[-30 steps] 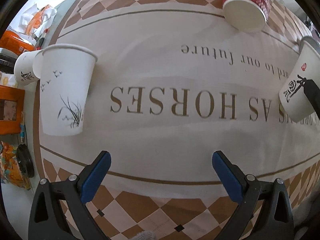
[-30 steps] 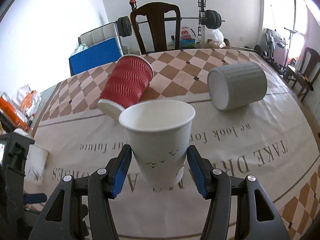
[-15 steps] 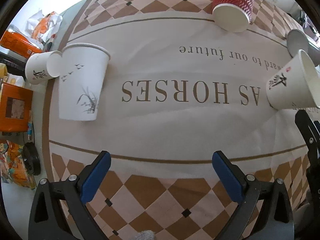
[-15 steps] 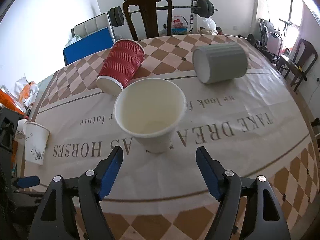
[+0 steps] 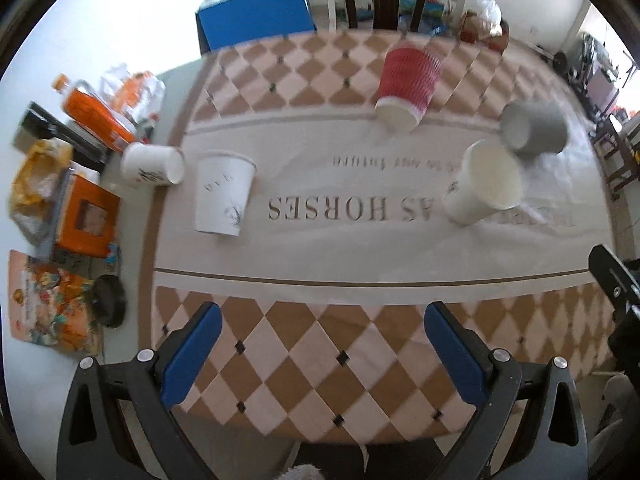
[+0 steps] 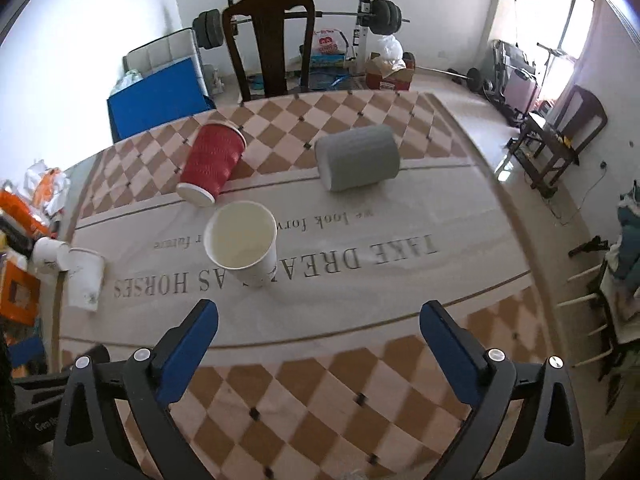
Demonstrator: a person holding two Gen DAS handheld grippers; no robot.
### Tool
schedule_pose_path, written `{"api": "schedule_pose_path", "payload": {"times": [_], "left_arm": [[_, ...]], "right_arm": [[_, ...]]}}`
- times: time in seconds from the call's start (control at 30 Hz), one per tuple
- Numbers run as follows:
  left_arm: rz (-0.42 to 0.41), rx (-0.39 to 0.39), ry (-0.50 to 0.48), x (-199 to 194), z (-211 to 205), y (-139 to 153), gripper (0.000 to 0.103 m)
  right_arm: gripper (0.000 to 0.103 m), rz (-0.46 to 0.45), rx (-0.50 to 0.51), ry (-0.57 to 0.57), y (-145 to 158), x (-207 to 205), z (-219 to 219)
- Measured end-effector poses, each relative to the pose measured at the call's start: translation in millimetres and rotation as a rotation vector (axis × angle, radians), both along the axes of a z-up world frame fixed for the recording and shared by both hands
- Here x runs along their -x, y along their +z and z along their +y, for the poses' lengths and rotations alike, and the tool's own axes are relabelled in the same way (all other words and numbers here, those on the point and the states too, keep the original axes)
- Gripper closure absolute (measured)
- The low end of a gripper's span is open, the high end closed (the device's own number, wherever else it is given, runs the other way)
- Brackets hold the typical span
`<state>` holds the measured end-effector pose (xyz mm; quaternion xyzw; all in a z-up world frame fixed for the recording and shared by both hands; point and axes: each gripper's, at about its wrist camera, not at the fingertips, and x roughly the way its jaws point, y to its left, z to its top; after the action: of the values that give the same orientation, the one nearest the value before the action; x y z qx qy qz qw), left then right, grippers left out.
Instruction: Flip cup upright
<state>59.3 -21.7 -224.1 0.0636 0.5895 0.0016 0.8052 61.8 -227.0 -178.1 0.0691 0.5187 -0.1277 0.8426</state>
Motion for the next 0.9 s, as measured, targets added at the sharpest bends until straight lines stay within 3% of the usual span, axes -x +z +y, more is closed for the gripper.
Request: {"api": "schedule_pose_path", "payload": {"times": [0.17, 0.4, 0.63, 0.9], "left_arm": [[-0.09, 0.005, 0.029, 30, -10, 66, 0.0], [-0.163, 0.033, 0.046, 68, -16, 129, 0.0], [-0.213, 0.026, 0.023, 88, -16, 167, 0.0], [-0.242, 0.038, 0.028, 96, -10, 188, 0.0]], "right_arm": [[0.0, -0.006, 0.02, 0.042, 60, 24, -8], [0.0, -0.047, 0.036, 0.093, 132, 61, -10], [0.0, -0.072, 0.025, 0.062, 180, 86, -16], [0.0, -0.085, 0.033, 0.06, 207, 96, -14]]}}
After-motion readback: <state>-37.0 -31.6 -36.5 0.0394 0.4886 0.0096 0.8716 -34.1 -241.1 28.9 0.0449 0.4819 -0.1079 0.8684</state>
